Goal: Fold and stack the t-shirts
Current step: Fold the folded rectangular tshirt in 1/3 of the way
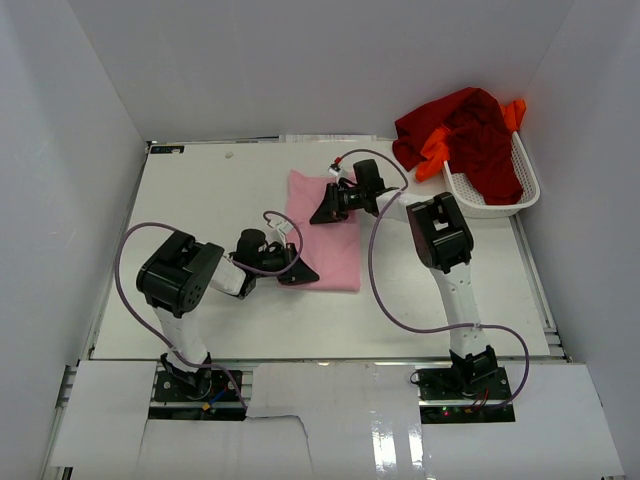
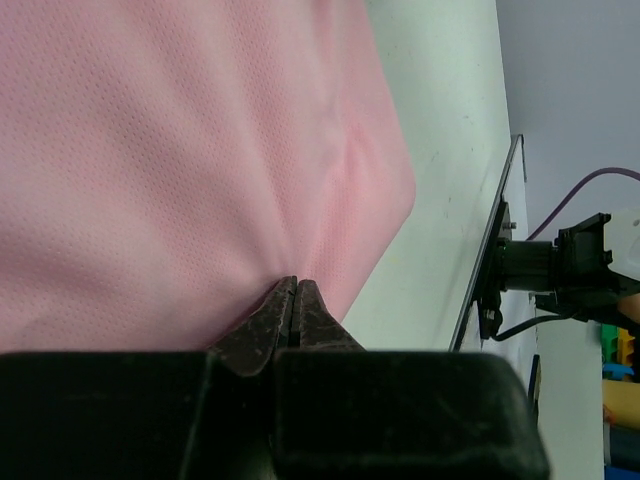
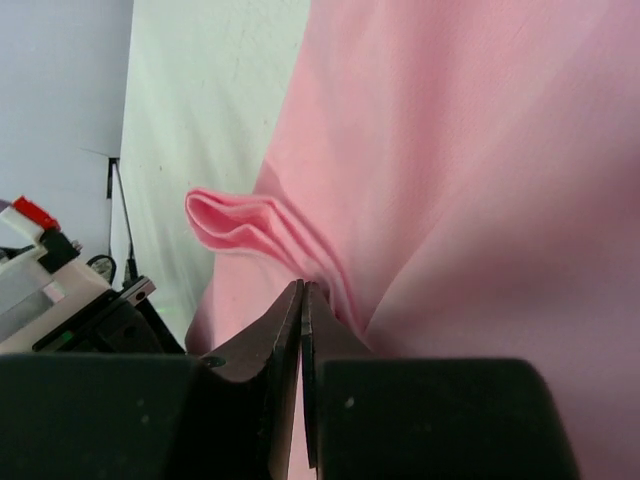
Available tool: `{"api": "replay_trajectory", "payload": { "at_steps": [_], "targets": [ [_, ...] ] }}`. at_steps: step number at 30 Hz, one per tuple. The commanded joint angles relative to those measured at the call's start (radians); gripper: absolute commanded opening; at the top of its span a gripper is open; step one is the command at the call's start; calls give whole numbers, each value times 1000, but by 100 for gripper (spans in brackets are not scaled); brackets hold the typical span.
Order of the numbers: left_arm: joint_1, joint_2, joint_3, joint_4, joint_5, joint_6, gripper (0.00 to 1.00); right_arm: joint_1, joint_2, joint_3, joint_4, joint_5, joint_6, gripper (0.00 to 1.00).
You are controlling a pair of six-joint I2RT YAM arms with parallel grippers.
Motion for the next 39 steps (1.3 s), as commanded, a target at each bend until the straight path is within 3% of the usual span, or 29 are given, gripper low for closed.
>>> {"api": "replay_trajectory", "payload": {
  "at_steps": [1, 11, 23, 25, 28, 32, 39],
  "targets": [
    [-19, -73, -52, -58, -11, 9, 0, 0, 43, 114, -36, 33, -50, 8],
    [-34, -116, -109, -56, -24, -1, 0, -1, 65, 260, -88, 19, -25, 8],
    [-50, -184, -69, -64, -15, -36, 0, 5, -261, -36, -107, 47, -103, 13],
    [-50, -236, -54, -117, -19, -31, 3, 5, -311, -108, -146, 76, -131, 25],
    [-50, -306, -2, -263, -63, 16, 18, -3, -438, -235, -154, 160, -176, 40],
    [-47, -408, 101, -450, -181, 80, 33, -35, -487, -274, -223, 211, -222, 45],
    [-1, -307, 317, -570, -265, 136, 40, -37, -363, -87, -406, 336, -277, 48]
  ]
}}
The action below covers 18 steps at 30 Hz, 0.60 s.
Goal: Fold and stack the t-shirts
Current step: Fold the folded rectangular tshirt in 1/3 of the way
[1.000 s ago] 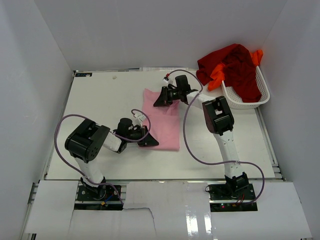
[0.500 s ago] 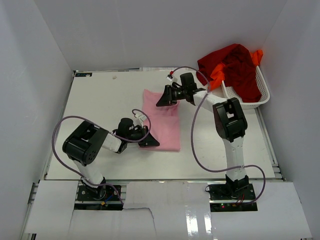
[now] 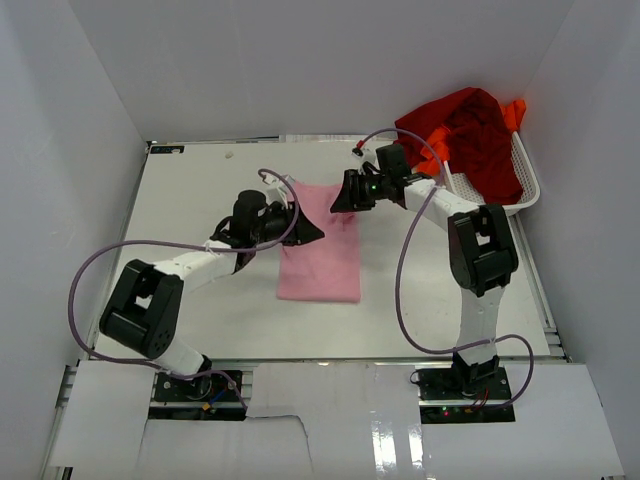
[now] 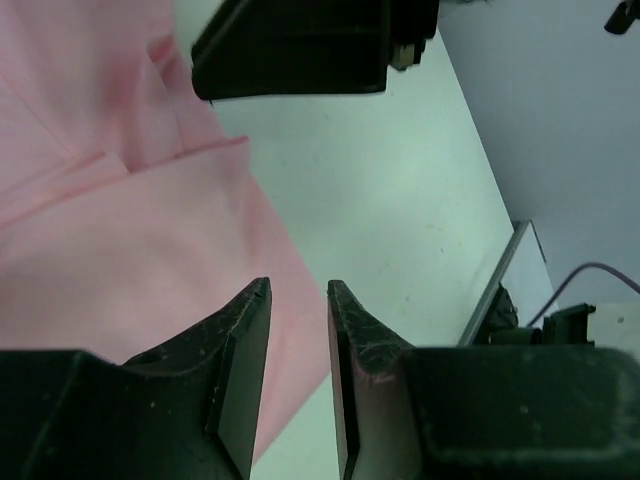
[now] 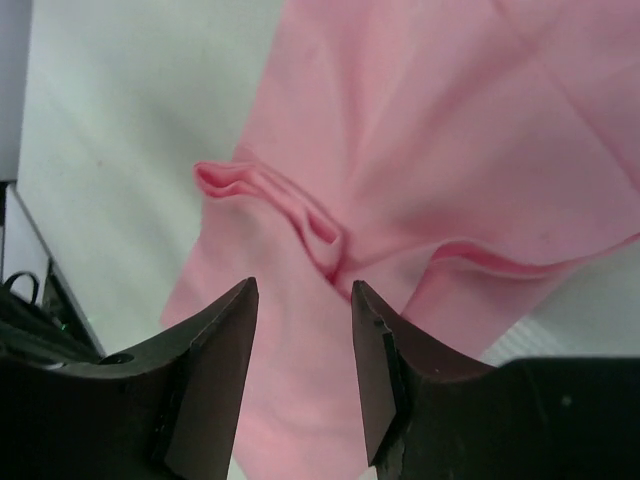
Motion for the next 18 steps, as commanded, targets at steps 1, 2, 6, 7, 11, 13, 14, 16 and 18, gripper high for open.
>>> {"api": "replay_trajectory", "payload": {
  "at_steps": [1, 2, 6, 7, 11, 13, 14, 16, 18],
  "targets": [
    [36, 75, 108, -93, -56, 45, 40, 2, 82, 157, -173, 115, -63, 49],
    [43, 109, 141, -95, -53, 47, 40, 2, 100, 188, -204, 135, -67, 50],
    [65, 317, 312, -98, 5, 47, 41, 2, 162, 266, -276, 186, -60, 52],
    [66, 348, 377, -98, 11, 50, 42, 2, 165, 271, -282, 187, -52, 52],
    [66, 497, 517, -122, 40, 62, 43, 2, 174, 282, -319, 189, -35, 53],
    [66, 564, 566, -163, 34, 79, 43, 2, 168, 274, -335, 189, -30, 53],
    [65, 577, 583, -164, 34, 82, 43, 4, 163, 268, -333, 190, -30, 53],
    [65, 606, 587, -159, 30, 88, 43, 4, 150, 250, -332, 199, -29, 54],
    [65, 623, 601, -167, 22, 102, 43, 4, 154, 250, -335, 207, -29, 54]
  ]
}}
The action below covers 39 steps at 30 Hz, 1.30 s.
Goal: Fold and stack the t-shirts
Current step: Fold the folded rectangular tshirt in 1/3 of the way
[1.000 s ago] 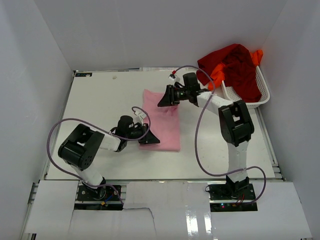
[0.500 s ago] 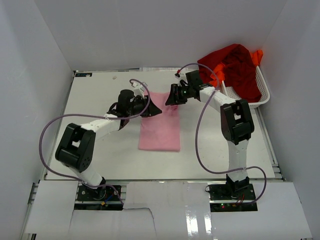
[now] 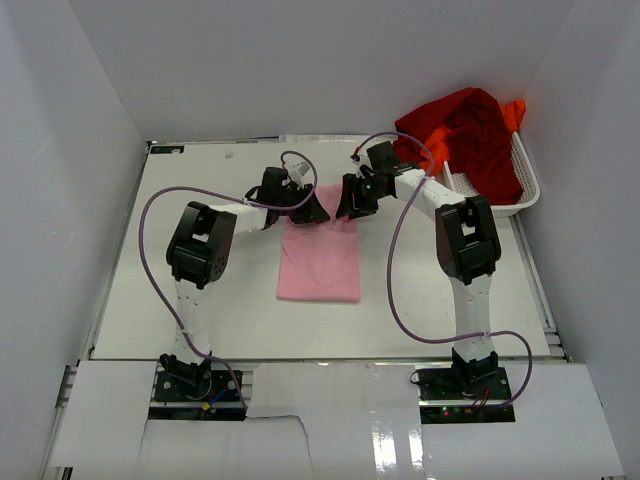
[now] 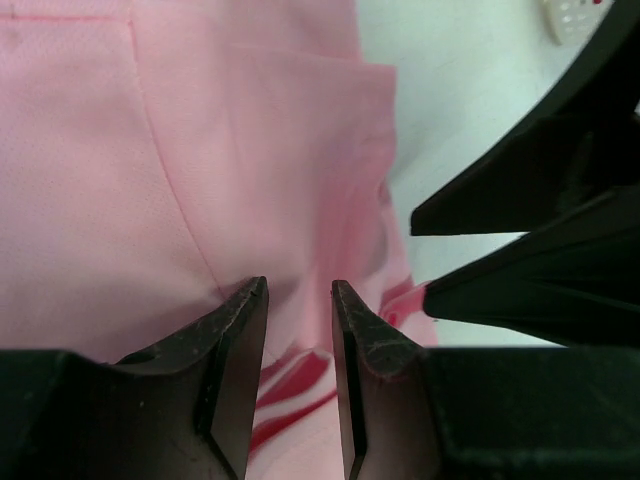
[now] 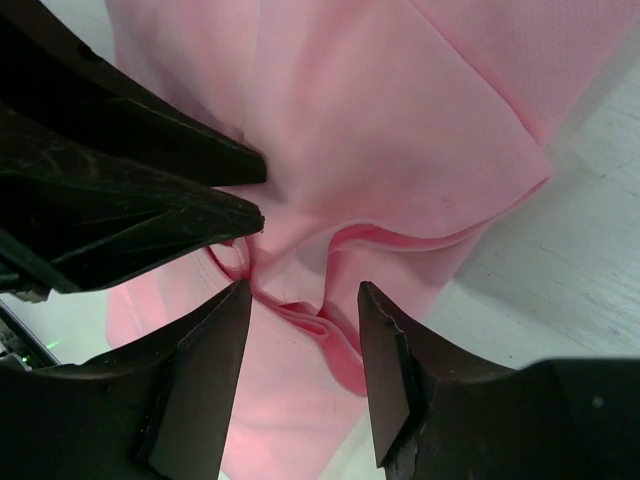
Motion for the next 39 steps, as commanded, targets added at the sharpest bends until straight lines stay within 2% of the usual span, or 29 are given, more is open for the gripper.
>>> {"api": "replay_trajectory", "payload": {
  "at_steps": [1, 12, 19, 22, 32, 39],
  "targets": [
    [-5, 1, 47, -24, 10, 38, 43, 6, -11, 21, -23, 18, -2, 54],
    [-3, 47, 71, -44, -10, 50, 43, 14, 54, 46, -17, -5, 6, 49],
    [0, 52, 85, -61, -13, 58, 43, 15, 78, 26, 37, -45, 26, 29],
    [2, 58, 91, -73, -13, 61, 43, 15, 74, 15, 38, -47, 29, 8],
    [3, 75, 119, -93, -16, 61, 43, 14, -27, -97, 5, 32, 46, 8],
    [3, 76, 140, -114, -24, 72, 43, 14, -50, -109, -21, 87, 60, 9]
  ]
}}
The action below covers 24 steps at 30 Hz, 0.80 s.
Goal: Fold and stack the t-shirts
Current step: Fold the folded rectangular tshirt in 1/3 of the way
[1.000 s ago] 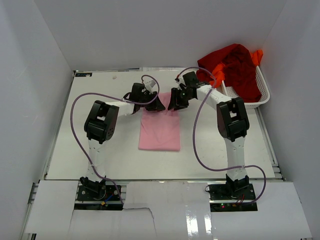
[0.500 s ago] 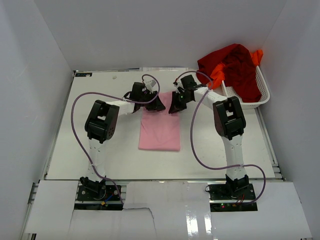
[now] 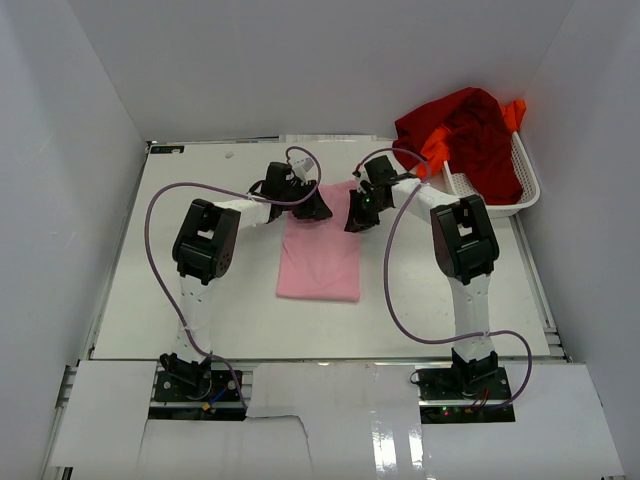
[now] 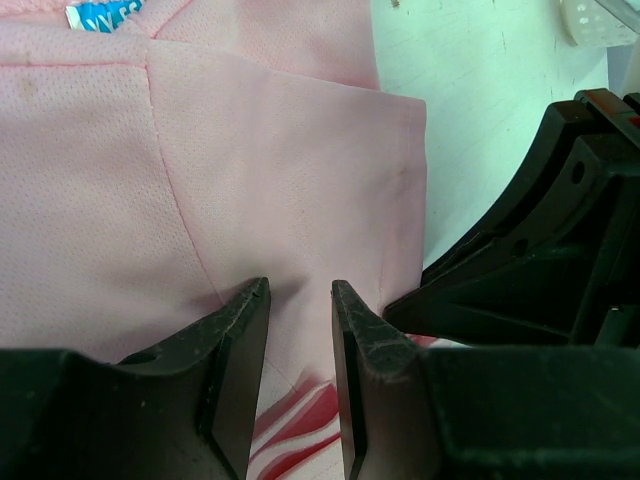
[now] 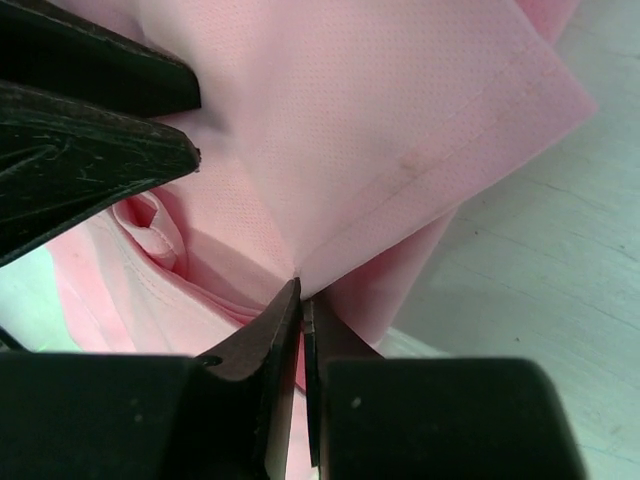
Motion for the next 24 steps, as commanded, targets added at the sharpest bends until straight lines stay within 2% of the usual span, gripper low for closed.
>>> {"api": "replay_trajectory", "payload": {
  "at_steps": [1, 3, 4, 7, 16, 21, 24],
  "targets": [
    [3, -6, 26, -43, -23, 31, 43, 1, -61, -1, -39, 50, 5, 11],
    [3, -9, 26, -44, -26, 33, 43, 1, -58, 10, -53, 70, 5, 18],
    [3, -6, 26, -46, -26, 33, 43, 1, -58, 13, -66, 77, 5, 34],
    [3, -3, 26, -46, -23, 33, 43, 1, -67, 16, -87, 140, 7, 45],
    [3, -14, 49, -64, -28, 25, 43, -3, -153, 53, -87, 308, -18, 48],
    [5, -55, 161, -147, -46, 22, 44, -2, -207, 47, -88, 326, -30, 48],
    [9, -92, 243, -227, -81, 31, 49, -3, -237, 13, -87, 302, -35, 48]
  ]
}}
